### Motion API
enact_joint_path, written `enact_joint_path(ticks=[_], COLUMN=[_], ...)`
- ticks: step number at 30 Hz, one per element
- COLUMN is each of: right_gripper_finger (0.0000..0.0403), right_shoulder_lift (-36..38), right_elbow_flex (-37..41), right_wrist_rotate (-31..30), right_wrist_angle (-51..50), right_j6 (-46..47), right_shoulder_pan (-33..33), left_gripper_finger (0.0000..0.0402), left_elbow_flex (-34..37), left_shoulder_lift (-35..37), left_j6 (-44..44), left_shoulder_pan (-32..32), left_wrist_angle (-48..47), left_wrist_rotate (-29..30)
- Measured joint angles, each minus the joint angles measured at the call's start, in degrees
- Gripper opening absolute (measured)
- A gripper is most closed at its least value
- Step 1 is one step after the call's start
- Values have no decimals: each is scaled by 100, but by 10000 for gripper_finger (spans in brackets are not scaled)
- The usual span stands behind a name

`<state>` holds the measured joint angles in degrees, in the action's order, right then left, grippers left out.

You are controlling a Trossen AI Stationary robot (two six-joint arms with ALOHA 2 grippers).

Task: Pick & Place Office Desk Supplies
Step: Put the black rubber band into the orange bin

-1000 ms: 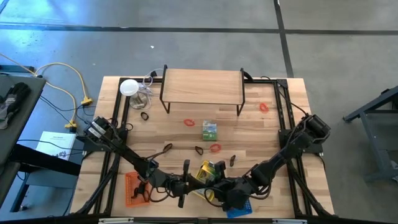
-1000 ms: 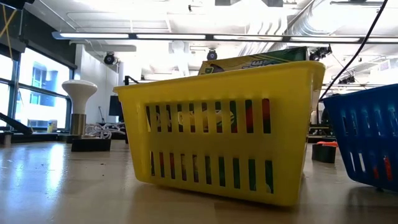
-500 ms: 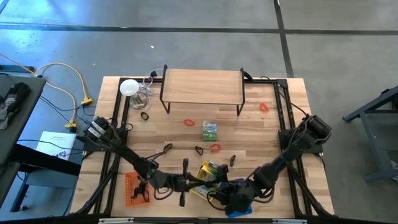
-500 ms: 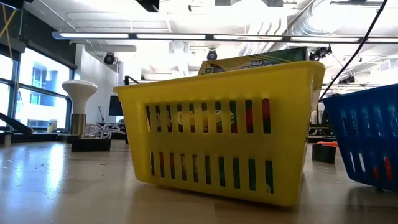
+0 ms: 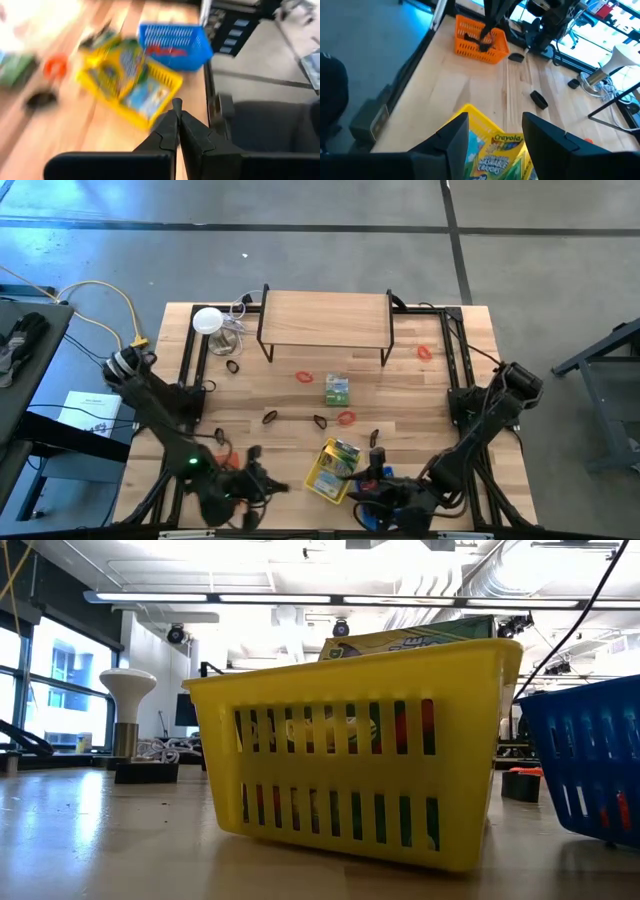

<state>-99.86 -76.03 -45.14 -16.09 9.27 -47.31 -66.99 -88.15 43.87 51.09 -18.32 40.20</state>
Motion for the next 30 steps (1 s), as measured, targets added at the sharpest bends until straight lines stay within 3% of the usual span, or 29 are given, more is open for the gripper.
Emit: enact_joint_path(ticks=[3, 8, 11, 15, 19, 24, 30], right_gripper_finger=[172, 172, 172, 170, 165, 158, 148], right_shoulder_lift=[18, 22, 22, 22, 22, 22, 22], right_elbow_flex=[-2, -2, -2, -2, 0, 0, 2], right_wrist_rotate=[8, 187, 369, 592, 795, 795, 819], right_wrist_angle=[-18, -116, -203, -215, -215, -246, -266], right_j6=[84, 306, 484, 597, 599, 599, 599], right_shoulder_pan=[4, 76, 167, 242, 286, 286, 286], left_gripper_finger=[1, 1, 1, 2, 10, 58, 121], left_elbow_flex=[-399, -587, -585, -583, -583, -579, -579], left_shoulder_lift=[45, 39, 32, 27, -23, -223, -362], left_j6=[1386, 3839, 4506, 4739, 4616, 4686, 4104], left_shoulder_pan=[308, 563, 614, 612, 549, 453, 306], left_wrist_angle=[-1590, -3381, -4190, -4684, -4904, -5312, -5345], left_wrist_rotate=[-340, -2142, -2916, -2823, -3422, -4089, -3759])
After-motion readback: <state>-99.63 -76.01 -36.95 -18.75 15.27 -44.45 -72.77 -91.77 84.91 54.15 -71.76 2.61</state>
